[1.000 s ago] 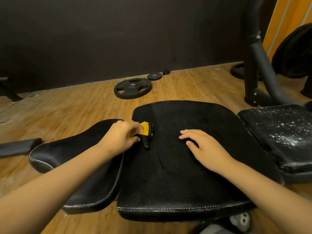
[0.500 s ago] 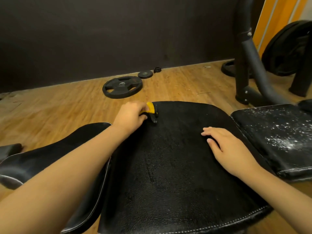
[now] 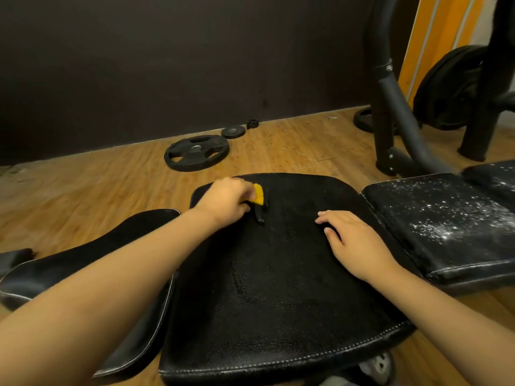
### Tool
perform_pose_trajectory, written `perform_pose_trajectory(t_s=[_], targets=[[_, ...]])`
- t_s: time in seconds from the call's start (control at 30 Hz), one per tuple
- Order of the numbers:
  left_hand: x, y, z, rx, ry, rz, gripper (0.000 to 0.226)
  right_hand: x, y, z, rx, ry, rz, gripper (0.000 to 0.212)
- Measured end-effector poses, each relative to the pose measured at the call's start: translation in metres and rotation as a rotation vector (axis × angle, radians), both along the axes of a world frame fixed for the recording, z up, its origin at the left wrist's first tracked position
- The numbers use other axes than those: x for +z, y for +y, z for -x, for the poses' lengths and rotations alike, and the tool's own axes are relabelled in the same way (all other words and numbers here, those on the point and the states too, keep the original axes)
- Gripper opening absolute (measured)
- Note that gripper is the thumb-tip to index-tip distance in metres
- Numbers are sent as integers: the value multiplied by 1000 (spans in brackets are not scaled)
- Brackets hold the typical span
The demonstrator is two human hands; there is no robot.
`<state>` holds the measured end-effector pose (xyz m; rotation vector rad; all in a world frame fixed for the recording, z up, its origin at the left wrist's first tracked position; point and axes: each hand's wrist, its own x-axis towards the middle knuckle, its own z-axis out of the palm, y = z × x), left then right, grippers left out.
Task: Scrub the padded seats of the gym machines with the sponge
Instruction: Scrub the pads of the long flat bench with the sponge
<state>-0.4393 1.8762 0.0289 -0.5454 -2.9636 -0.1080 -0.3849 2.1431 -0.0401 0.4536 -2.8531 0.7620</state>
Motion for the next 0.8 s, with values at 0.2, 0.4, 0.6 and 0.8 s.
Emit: perform_pose_trajectory(t_s=[0.2,0.4,0.6,0.8], targets=[[-9,5,-95,-219,4,-104,22,11,13,4,89,-154,184,26],[-19,0,-86,-203,77,-165,23,13,59,-3,57,-99,86,27],[-20,16,5,-41,153,-139,24,-10,67,-9,33,-72,134,32],[-20,35,72,60,204,-112,25,-15,70,-6,36,-62,181,32]])
